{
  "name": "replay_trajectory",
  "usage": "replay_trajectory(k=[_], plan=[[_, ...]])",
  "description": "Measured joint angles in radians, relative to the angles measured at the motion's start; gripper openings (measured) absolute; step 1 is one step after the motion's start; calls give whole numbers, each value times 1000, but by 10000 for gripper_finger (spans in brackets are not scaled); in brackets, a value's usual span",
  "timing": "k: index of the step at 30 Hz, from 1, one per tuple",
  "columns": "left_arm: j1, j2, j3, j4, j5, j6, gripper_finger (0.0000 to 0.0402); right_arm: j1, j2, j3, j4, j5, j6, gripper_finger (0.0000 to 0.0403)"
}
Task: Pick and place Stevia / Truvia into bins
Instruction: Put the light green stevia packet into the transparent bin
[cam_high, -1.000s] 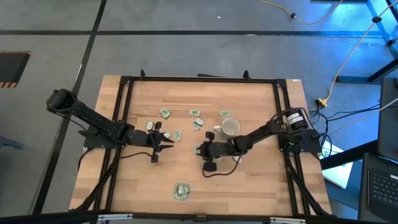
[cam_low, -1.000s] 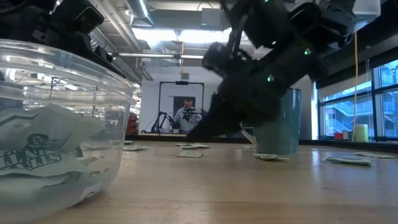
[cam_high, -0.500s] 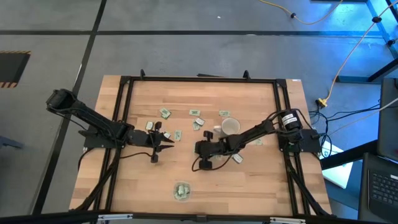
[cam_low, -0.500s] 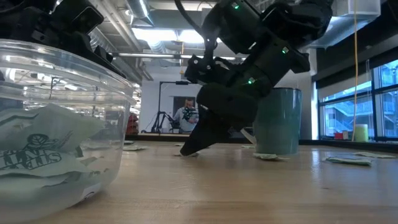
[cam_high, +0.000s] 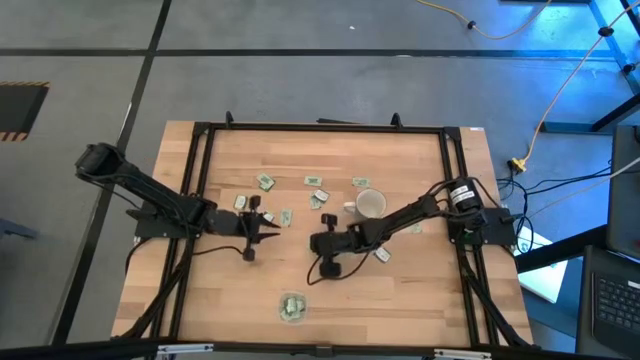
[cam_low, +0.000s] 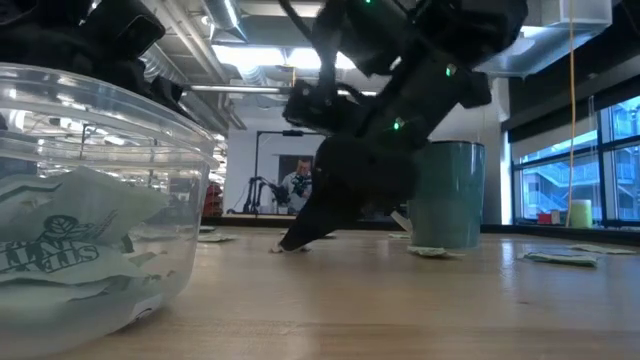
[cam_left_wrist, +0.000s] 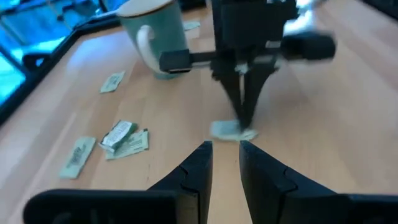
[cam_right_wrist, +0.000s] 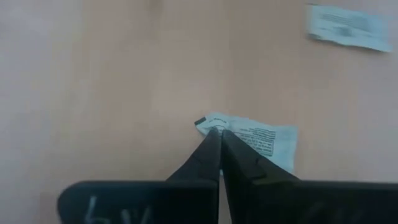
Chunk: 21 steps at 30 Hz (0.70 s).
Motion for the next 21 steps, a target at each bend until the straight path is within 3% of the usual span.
replay_trajectory(k=[5,9,15,21], plan=[[-2,69,0,133,6,221,75,27,1,118,-163,-42,-48,6],[-3,142,8,224,100,355,75,44,1,196,-230,-39,-110,2],[-24,261,66,230,119,510,75,48,-2,285,-305,-38,-143,3],[-73,341,123,230,81,600,76,49,-55,293,-352,-34,-63,3]])
